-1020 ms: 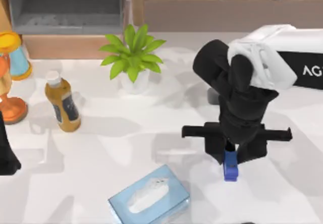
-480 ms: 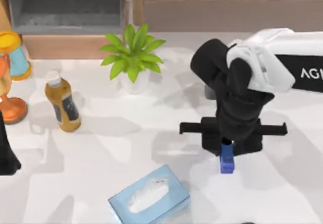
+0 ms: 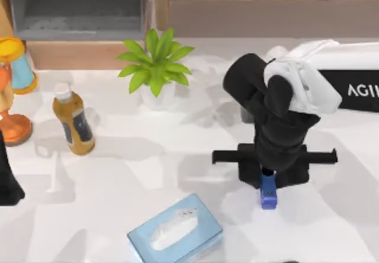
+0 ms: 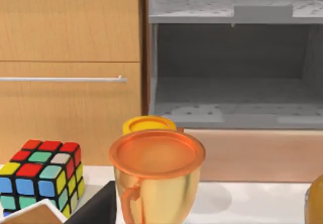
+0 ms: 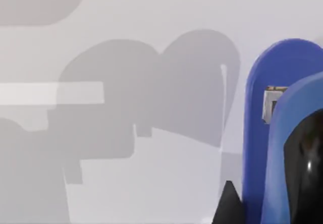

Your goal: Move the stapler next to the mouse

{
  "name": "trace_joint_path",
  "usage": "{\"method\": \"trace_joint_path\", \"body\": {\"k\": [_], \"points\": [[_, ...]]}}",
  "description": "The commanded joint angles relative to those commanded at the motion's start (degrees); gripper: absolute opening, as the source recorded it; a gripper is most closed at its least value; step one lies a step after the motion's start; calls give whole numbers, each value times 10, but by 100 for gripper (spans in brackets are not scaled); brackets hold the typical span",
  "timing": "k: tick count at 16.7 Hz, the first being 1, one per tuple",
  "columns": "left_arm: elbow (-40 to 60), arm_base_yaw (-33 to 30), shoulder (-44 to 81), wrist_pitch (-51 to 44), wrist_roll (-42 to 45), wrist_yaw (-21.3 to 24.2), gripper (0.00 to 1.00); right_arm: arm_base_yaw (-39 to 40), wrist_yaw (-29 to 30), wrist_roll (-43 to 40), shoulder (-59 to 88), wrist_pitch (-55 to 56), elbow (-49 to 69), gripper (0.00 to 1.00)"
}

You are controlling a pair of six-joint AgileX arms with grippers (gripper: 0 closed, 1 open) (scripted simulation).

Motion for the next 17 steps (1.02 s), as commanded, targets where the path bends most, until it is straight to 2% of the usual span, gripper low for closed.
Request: {"method": "trace_joint_path", "body": {"k": [11,17], "points": [[0,0,0,0,0,0,100,0,0,0,0,0,0,98],[0,0,0,0,0,0,100,0,0,0,0,0,0,100]]}}
